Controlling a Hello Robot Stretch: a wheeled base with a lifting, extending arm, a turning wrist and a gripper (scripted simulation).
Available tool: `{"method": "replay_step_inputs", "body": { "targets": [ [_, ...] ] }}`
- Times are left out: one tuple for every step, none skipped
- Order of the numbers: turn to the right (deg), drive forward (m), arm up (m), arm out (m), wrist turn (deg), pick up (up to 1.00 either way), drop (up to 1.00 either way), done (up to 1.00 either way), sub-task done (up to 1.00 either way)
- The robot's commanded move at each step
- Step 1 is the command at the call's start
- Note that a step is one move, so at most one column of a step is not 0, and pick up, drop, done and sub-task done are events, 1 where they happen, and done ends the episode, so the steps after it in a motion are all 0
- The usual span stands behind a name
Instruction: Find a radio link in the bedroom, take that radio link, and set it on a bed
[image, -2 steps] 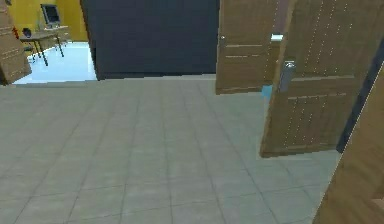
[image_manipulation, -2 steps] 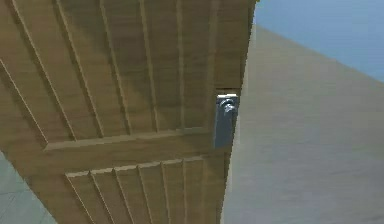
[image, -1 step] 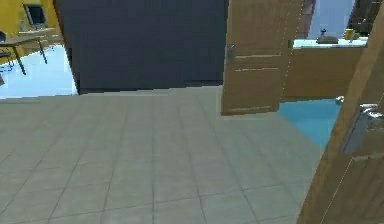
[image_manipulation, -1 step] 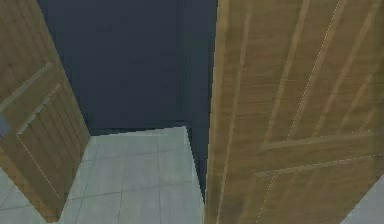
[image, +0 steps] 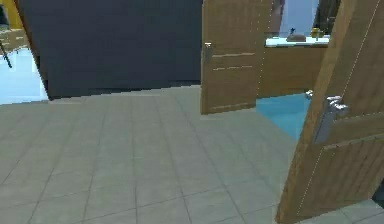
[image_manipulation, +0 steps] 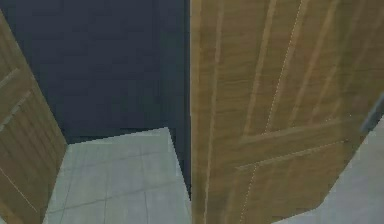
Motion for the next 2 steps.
{"method": "replay_step_inputs", "body": {
  "targets": [
    [0.0, 1.00, 0.00, 0.00, 0.0, 0.00, 0.00, 0.00, 0.00],
    [0.0, 0.25, 0.00, 0.00, 0.0, 0.00, 0.00, 0.00, 0.00]
  ]
}}
